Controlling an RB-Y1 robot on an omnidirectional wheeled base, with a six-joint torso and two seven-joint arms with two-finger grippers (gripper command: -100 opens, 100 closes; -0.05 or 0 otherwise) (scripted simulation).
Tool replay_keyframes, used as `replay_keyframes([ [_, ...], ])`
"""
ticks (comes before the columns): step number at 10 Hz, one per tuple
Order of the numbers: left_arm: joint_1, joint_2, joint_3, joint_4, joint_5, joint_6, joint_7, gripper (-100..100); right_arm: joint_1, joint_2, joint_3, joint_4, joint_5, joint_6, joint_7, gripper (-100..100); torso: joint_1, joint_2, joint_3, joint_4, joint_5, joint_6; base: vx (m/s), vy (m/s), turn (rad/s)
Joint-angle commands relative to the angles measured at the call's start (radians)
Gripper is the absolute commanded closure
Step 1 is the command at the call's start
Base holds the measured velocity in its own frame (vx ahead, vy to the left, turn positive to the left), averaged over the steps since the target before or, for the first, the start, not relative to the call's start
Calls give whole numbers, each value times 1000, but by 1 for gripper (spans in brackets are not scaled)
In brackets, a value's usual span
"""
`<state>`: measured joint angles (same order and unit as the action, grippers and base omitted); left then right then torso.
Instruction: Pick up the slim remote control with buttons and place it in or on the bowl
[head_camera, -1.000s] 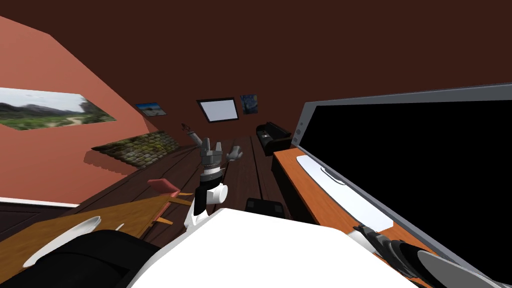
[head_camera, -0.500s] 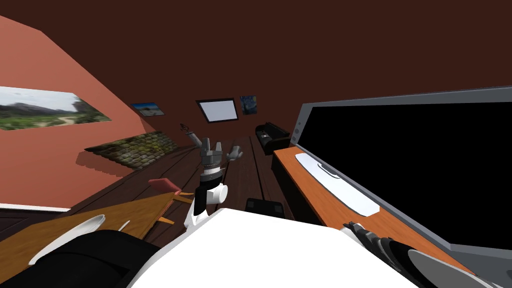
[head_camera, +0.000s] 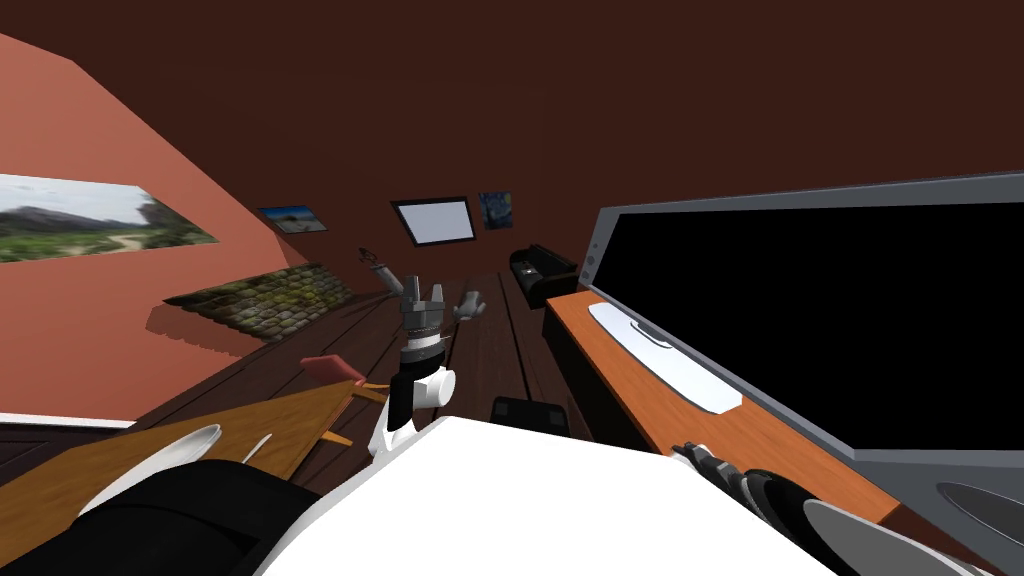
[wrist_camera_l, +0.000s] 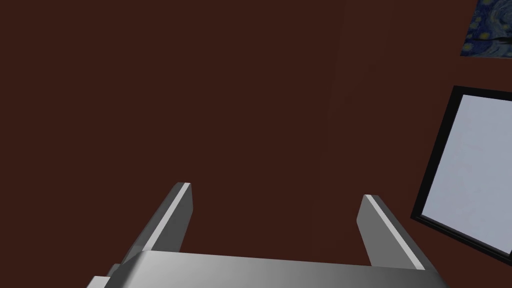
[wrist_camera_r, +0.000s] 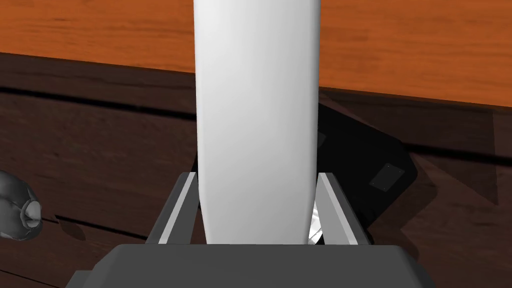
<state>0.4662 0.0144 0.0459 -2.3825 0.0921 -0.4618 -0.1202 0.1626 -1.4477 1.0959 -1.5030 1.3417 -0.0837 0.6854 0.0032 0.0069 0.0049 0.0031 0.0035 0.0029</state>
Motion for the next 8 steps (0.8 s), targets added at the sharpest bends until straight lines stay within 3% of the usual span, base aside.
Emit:
replay_keyframes([
  [1,0,0,0,0,0,0,0,0,17,-9,-9,-33,-21,-8,20,100,0,0,0,0,0,0,-56,-8,-19],
  [5,0,0,0,0,0,0,0,0,33,-43,-9,-76,-26,-30,-5,100,-6,-1,-1,-2,-1,0,-69,-50,11],
  [8,0,0,0,0,0,0,0,0,53,-98,-24,-90,-16,-75,-51,100,-10,-6,-4,-3,-1,-1,-30,-113,62],
])
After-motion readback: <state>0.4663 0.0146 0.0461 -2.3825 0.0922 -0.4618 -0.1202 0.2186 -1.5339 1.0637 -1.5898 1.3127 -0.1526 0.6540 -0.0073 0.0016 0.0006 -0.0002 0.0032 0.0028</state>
